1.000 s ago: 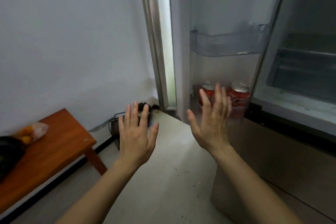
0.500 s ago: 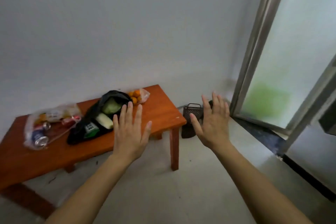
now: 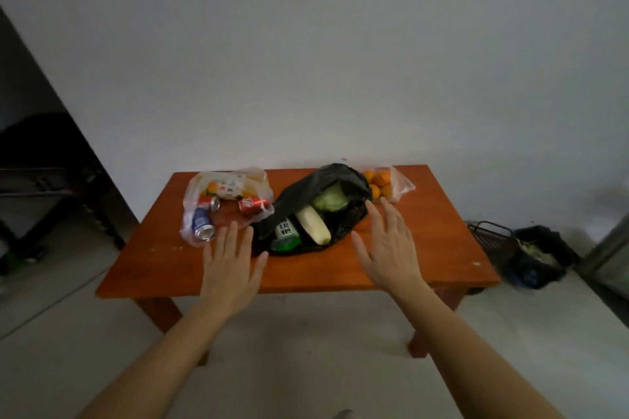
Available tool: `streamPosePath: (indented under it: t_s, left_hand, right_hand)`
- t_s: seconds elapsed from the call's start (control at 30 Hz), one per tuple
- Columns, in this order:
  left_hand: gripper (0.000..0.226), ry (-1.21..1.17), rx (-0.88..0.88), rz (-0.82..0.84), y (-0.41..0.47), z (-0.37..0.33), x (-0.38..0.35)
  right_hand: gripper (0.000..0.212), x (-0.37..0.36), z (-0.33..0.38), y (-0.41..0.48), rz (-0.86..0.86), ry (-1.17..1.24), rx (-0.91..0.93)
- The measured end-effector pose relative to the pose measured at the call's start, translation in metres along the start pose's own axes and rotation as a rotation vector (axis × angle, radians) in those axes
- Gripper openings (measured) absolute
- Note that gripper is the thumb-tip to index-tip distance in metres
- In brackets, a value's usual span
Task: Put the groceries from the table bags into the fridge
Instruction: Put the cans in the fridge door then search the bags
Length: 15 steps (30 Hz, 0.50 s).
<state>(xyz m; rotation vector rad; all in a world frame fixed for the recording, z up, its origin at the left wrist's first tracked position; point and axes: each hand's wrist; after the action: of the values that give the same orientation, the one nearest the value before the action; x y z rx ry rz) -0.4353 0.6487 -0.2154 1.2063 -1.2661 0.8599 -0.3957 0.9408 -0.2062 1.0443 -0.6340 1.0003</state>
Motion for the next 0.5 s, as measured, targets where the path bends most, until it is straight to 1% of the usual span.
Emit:
streamPosePath:
  t_s: [0.1,0.2,0.33,0.43,0.5]
  left_hand:
    - [0.069,0.059,0.044,0.038,0.043,0.029,-0.011]
    - [0.060,0.073,0.102,0.114,0.089,0.057,-0.017]
    - [0.054,-0.020,0.204,0.175,0.135,0.086,-0.023]
    - [0.054,-0.086,0.277,0.213,0.155,0.106,-0.034]
    - [0.055,-0.113,0.282,0.257,0.167,0.124,-0.048]
  right_hand:
    - [0.063,-0.043,0.011,0.064,0.062,0.115,0.027]
    - [0.060,-0.079,0.032,0.132,0.145,0.232,0.053]
    - [0.052,-0.122,0.066,0.209,0.261,0.313,0.211]
    - [0.047,-0.158,0.095,0.245,0.376,0.365,0.284]
    - [0.044,-0.188,0.113,0.263,0.459,0.381,0.316]
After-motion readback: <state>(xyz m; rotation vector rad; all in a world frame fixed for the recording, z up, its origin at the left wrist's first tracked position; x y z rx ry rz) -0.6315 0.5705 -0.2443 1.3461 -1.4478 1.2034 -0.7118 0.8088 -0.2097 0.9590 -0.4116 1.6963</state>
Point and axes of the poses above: each hand's wrist, its own y-axis towards the middle knuckle, its own x-axis out of the back of the hand, z = x × y, and after that the axes turned 6 degrees about y, right-handed
